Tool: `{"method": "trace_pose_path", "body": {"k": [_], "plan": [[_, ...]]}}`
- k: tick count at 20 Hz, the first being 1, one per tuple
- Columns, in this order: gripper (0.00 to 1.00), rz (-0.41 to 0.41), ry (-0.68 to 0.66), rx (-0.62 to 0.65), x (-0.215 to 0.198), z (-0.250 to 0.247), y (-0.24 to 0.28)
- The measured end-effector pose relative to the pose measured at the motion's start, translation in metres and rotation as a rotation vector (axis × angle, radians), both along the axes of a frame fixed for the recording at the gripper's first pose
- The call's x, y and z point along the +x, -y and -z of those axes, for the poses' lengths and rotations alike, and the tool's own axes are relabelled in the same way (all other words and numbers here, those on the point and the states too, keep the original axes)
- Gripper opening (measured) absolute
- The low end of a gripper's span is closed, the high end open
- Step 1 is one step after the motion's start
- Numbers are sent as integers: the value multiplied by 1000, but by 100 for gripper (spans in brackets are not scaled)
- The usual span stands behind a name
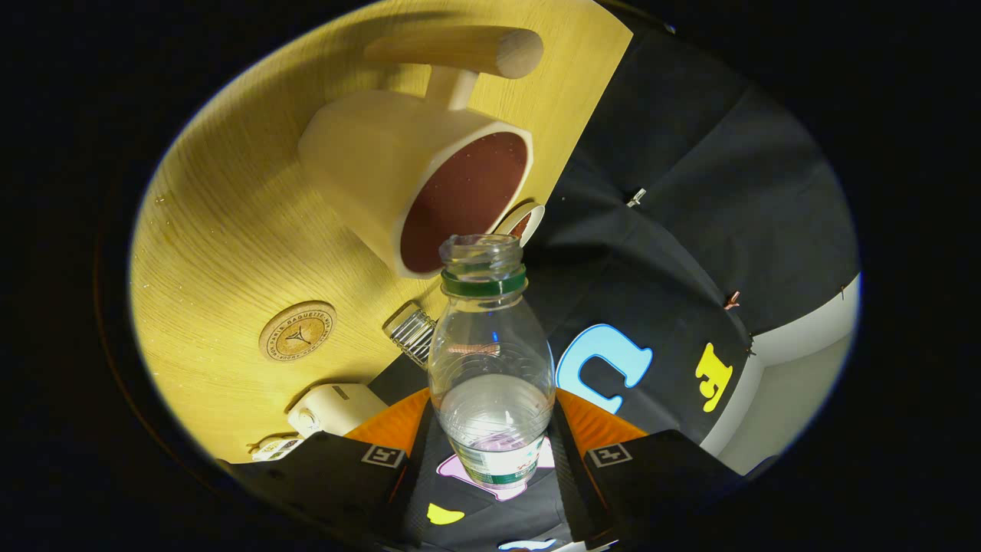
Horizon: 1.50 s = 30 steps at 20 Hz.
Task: Take the bottle from table, then pour the juice into the cup, finally place the bottle on the coaster
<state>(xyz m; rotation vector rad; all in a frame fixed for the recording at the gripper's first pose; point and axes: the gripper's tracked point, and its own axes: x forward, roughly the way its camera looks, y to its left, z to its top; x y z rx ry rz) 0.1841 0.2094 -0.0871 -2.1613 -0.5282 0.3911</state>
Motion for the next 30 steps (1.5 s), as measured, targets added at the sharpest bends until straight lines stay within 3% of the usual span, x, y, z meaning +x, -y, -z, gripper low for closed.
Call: {"method": "trace_pose_path", "body": {"k": [4, 9, 11, 16, 22, 30], "plan": [[71, 21, -4, 25, 0, -5, 4], [71, 69, -50, 183, -10, -27, 5], [71, 76, -54, 278, -15, -47, 5], [71, 190, -131, 531, -17, -87, 29], [72, 351, -352, 909, -27, -105, 63], [72, 428, -599, 1293, -24, -104, 81]]}}
